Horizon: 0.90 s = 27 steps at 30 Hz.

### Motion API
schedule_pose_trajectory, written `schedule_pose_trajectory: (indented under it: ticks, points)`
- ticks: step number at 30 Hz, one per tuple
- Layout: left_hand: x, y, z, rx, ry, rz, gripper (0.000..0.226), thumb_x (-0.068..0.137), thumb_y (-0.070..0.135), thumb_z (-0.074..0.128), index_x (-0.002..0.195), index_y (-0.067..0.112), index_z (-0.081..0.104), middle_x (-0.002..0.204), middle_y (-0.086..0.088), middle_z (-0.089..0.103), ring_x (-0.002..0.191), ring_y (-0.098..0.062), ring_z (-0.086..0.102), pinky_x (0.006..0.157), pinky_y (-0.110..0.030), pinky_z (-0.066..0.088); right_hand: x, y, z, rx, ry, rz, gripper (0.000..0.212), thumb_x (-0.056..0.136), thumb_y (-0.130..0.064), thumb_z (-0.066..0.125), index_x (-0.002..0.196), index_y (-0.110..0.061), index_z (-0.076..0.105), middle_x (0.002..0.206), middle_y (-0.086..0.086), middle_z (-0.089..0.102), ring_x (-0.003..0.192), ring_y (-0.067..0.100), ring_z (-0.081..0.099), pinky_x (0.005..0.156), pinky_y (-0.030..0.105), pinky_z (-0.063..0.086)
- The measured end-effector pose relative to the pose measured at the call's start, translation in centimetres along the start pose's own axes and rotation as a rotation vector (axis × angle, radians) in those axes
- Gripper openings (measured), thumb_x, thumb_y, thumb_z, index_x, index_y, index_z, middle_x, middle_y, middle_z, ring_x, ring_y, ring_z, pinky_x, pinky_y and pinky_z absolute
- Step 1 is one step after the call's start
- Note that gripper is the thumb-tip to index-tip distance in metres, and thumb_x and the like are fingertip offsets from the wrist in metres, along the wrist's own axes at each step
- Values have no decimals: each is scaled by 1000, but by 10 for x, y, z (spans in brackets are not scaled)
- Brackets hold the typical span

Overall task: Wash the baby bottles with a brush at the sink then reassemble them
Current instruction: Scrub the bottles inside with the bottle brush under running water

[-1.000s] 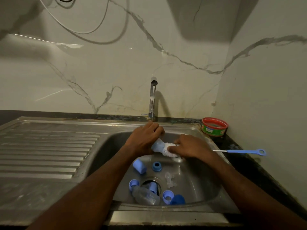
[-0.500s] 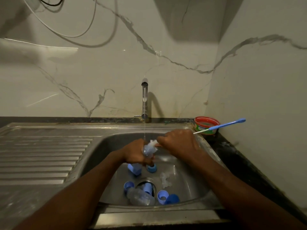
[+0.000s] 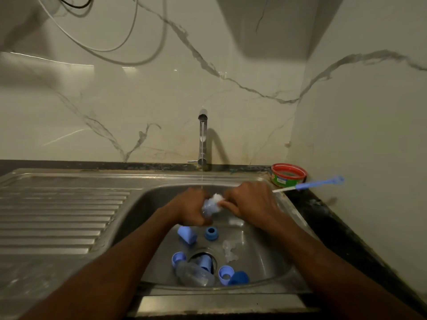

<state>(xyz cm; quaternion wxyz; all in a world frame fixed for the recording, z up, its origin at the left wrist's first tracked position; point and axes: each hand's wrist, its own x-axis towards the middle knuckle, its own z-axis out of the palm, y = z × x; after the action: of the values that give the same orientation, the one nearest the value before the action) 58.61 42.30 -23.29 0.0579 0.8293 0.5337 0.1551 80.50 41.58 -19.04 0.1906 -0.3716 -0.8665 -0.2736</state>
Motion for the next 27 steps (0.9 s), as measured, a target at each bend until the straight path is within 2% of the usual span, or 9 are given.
schedule_pose_trajectory:
  ticks: [2, 4, 7, 9, 11, 17, 21, 25, 27]
  points:
    - [-10, 0, -2, -193, -279, 15, 33, 72, 53, 78, 92, 28, 68, 83, 9, 71, 78, -8, 68, 85, -36, 57, 0, 2, 5, -178, 96, -239, 33, 71, -63, 82, 70, -32, 72, 53, -7, 60, 45, 13, 58, 51, 22, 22]
    - [-17, 0, -6, -193, -301, 42, 35, 70, 62, 73, 85, 31, 66, 81, 11, 69, 78, -6, 66, 85, -35, 56, 2, -1, 7, -183, 70, -260, 33, 72, -61, 82, 70, -31, 69, 53, -7, 58, 45, 14, 56, 50, 24, 23]
    - [-10, -1, -8, 148, 18, 82, 41, 83, 55, 73, 109, 24, 65, 98, 5, 69, 81, -7, 61, 77, -25, 50, 3, -18, 0, 156, -178, 167, 37, 93, -62, 57, 95, -30, 73, 78, -3, 69, 70, 15, 62, 62, 29, 37]
    - [-2, -4, -6, 445, 280, 197, 42, 83, 50, 75, 112, 25, 59, 99, 3, 68, 79, -8, 57, 73, -23, 44, 5, -12, 4, 644, -482, 564, 40, 95, -56, 58, 92, -19, 73, 76, 1, 70, 66, 14, 60, 63, 29, 45]
    - [5, -2, -1, 527, 404, 303, 44, 76, 46, 81, 108, 24, 59, 95, 1, 68, 77, -14, 61, 70, -26, 46, 3, -2, 9, 969, -579, 729, 39, 90, -52, 67, 87, -14, 73, 73, 4, 69, 61, 15, 59, 69, 36, 53]
    - [3, 3, 7, 275, 130, -77, 50, 82, 44, 76, 125, 27, 57, 114, 4, 65, 99, -13, 61, 90, -34, 53, -5, 5, 6, 56, -208, 171, 48, 94, -69, 46, 115, -34, 71, 97, -2, 73, 87, 17, 66, 74, 34, 52]
    - [-8, -14, -6, 308, 212, -169, 55, 81, 47, 77, 130, 31, 56, 115, 4, 66, 98, -10, 61, 88, -31, 54, -3, 11, 3, 105, -214, 146, 49, 96, -68, 45, 128, -38, 66, 103, -2, 74, 92, 18, 66, 77, 36, 53]
    - [-5, -1, -4, 419, 204, 120, 46, 85, 48, 71, 125, 30, 56, 107, 5, 68, 88, -10, 60, 81, -29, 50, -2, -6, 5, 139, -267, 110, 45, 98, -66, 44, 123, -35, 65, 106, -3, 72, 93, 17, 65, 80, 36, 52]
    - [-6, -4, -12, 434, 274, -29, 45, 86, 51, 70, 122, 30, 55, 108, 4, 66, 85, -8, 51, 76, -26, 42, -3, -3, 3, 186, -261, 156, 43, 99, -63, 45, 127, -35, 64, 108, -3, 72, 94, 16, 64, 82, 35, 51]
